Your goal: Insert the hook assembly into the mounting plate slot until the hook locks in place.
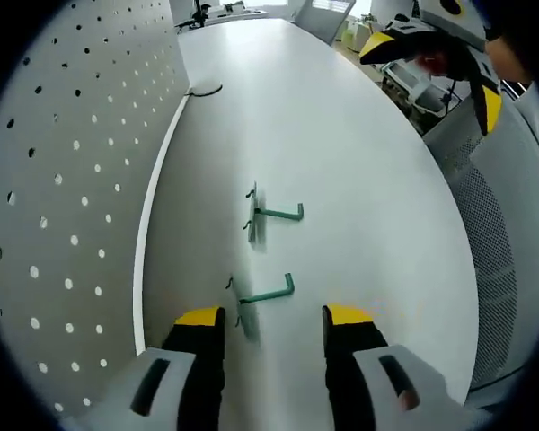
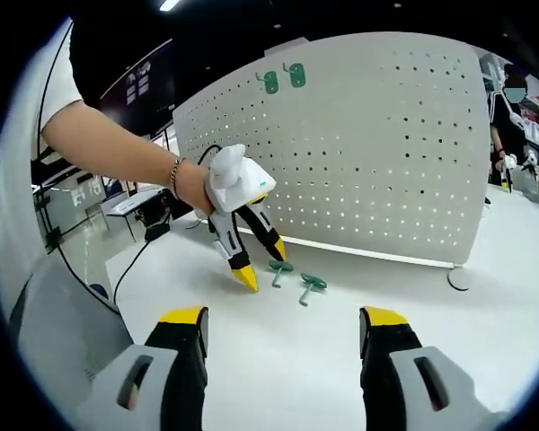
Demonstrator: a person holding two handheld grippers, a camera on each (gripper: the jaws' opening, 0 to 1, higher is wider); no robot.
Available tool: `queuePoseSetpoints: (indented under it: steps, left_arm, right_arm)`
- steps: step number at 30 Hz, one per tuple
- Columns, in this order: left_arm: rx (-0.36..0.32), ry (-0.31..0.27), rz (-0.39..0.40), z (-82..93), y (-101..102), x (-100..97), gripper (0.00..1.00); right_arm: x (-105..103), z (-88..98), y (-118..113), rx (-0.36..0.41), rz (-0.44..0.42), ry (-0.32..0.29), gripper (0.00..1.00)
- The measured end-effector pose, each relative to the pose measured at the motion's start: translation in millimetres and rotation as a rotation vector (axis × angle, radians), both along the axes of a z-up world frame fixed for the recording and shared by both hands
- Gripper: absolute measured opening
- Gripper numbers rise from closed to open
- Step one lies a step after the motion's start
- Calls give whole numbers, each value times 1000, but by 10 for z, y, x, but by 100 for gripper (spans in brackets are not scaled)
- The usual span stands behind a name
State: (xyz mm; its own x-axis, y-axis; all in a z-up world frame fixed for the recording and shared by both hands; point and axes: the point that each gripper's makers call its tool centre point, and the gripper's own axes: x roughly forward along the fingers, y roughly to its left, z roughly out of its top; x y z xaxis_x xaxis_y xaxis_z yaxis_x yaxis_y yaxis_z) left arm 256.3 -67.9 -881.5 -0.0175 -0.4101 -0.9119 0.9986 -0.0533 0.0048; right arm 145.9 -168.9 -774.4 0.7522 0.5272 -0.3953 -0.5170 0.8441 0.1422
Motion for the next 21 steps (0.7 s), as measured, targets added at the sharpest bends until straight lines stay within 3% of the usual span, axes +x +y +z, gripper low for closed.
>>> queuePoseSetpoints:
  steps: [4, 21]
  left_arm:
    - [2, -5, 25, -2, 11, 40, 31]
    - [-1, -20, 80, -1, 14, 84, 20]
  right_arm:
    - [7, 10, -24, 10, -10, -4, 66]
    - [2, -2, -4, 9, 3, -4, 65]
